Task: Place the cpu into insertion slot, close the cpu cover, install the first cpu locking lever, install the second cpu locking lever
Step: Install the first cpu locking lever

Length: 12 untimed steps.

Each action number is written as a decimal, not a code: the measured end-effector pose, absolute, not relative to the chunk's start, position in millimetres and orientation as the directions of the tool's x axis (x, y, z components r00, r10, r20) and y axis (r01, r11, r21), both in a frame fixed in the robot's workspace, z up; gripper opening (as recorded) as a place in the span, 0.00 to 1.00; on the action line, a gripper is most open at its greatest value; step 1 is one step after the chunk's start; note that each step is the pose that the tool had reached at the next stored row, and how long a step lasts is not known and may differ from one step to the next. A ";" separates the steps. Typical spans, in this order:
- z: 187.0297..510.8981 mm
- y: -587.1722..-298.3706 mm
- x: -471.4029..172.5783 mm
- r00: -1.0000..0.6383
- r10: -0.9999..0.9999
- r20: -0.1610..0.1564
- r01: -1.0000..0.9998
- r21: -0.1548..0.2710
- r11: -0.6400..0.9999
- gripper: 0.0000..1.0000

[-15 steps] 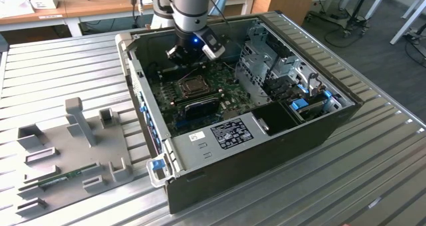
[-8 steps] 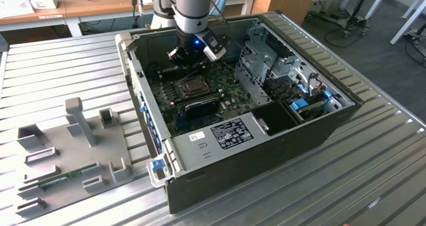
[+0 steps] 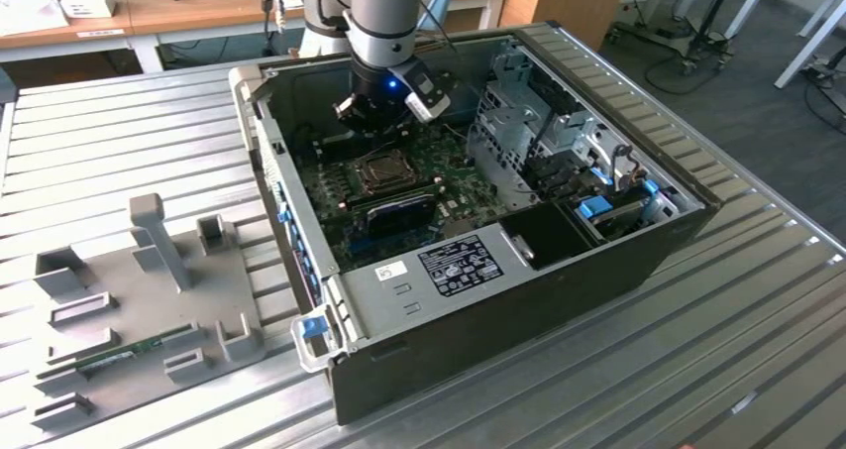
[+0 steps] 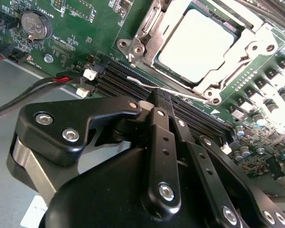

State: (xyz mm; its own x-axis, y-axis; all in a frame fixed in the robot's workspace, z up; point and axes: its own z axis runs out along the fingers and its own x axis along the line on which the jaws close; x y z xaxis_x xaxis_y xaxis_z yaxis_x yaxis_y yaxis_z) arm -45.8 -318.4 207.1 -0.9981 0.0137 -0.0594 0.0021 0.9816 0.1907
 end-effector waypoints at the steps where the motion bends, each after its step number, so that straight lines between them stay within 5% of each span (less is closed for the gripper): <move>1: 206.9 -318.4 -45.3 -0.998 0.014 -0.059 0.002 0.191 0.982 0.11; 12: 205.2 -319.4 -45.0 -0.998 0.014 -0.059 0.002 0.191 0.982 0.11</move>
